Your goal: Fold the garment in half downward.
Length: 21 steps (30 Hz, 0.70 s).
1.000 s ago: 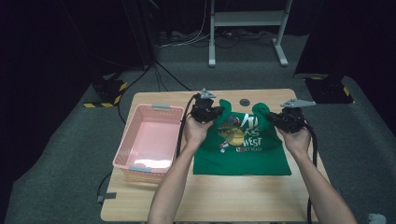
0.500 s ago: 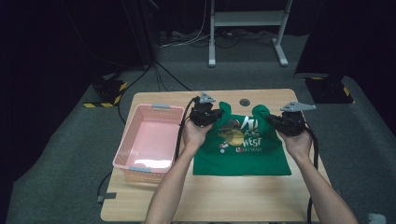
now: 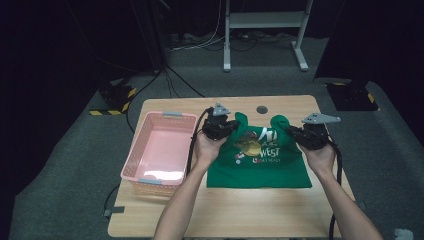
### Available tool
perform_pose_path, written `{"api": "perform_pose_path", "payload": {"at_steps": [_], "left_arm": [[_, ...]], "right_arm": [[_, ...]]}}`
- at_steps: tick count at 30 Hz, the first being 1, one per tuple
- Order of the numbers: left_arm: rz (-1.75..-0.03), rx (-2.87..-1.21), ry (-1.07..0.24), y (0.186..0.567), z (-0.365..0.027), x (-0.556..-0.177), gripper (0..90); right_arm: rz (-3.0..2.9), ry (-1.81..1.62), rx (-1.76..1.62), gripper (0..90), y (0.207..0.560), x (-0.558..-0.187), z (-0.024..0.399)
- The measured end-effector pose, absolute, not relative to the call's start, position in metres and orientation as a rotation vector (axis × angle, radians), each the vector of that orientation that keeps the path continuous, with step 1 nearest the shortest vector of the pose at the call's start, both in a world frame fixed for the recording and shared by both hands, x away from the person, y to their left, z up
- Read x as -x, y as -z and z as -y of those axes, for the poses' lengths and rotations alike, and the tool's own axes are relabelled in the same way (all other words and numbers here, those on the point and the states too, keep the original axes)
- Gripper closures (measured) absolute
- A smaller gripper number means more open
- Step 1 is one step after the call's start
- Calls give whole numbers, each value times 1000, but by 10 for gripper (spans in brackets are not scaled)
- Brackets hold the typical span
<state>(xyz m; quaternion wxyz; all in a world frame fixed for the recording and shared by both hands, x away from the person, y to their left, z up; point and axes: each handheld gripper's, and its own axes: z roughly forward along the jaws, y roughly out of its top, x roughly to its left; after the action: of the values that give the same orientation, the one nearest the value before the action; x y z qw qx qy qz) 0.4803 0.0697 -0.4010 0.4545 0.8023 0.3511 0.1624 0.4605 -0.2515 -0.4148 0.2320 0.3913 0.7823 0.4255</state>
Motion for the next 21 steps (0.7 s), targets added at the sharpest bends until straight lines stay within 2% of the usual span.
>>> {"api": "perform_pose_path", "payload": {"at_steps": [21], "left_arm": [[-856, -1981, -415, 402, -77, -465, 851]], "right_arm": [[-2156, -1173, -1052, 845, 418, -451, 254]]}}
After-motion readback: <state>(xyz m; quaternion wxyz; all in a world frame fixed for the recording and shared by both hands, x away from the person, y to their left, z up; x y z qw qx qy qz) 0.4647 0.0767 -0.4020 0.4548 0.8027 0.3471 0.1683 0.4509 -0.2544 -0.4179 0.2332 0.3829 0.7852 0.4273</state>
